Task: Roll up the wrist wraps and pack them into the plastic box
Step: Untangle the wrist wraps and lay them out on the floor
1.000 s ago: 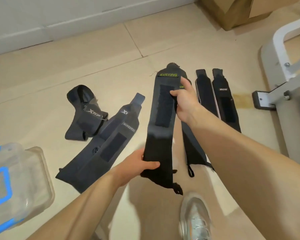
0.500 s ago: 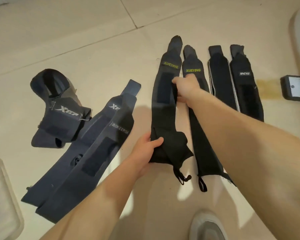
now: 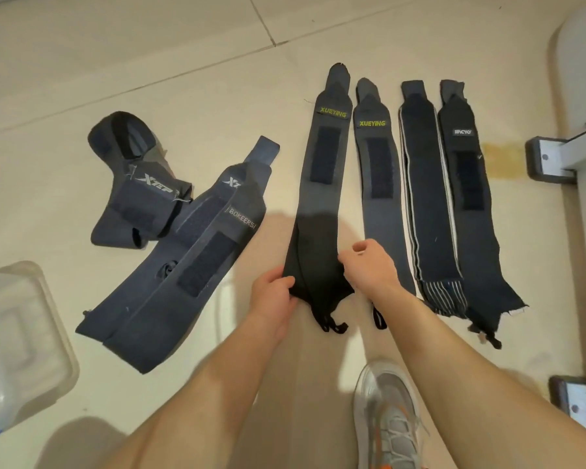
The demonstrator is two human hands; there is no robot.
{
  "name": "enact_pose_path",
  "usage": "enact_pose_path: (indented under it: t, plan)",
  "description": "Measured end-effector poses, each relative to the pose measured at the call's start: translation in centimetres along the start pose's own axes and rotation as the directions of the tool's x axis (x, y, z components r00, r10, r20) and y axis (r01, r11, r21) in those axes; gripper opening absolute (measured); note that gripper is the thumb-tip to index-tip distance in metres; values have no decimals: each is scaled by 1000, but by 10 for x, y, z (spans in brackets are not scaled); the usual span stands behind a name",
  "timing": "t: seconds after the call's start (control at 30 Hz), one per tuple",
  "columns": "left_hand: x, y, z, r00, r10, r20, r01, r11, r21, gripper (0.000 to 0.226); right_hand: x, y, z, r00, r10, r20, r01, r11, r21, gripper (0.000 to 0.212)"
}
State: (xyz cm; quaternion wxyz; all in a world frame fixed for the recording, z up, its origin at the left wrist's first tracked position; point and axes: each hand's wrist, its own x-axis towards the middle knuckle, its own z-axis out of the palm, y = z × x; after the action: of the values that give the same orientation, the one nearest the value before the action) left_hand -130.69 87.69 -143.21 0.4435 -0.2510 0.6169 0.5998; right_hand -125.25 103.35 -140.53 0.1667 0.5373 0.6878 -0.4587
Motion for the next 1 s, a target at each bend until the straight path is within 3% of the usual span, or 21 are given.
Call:
enact_pose_path:
  t: [0.1,0.23,0.33,0.47,0.57,0.7,0.77,0.9,1.0]
  plan:
    - [0,-10,1,998,-9,-63,13,998,69,30,-7,20,3,993,22,120,-23,1000,3,43]
    - [4,-16,3,994,-12,-107,26,991,134,24,-13,33,1,989,-74,125,85,993,-79,19]
    - [4,-22,5,989,-4,-149,34,979,202,21,-15,36,0,986,-119,120,119,993,11,24]
    - [-2,-23,8,972,124,-198,-24,897,442,21,-15,36,-1,992,-113,56,101,978,180,27]
    - [-4,-25,10,970,132,-205,-33,904,427,15,-17,36,-3,991,-64,120,28,958,285,22]
    - [-7,-29,12,989,80,-127,-15,895,446,22,-16,42,-2,975,40,220,-128,906,404,23]
    - [-6,-32,11,994,58,-92,-10,890,456,28,-16,44,1,972,59,226,-140,923,359,19]
    - [-13,-20,17,992,-91,-90,114,946,304,31,-17,44,4,995,39,94,-41,999,27,18]
    - [-8,-19,16,999,25,-47,6,826,563,33,-18,46,4,998,22,60,-12,988,-155,11]
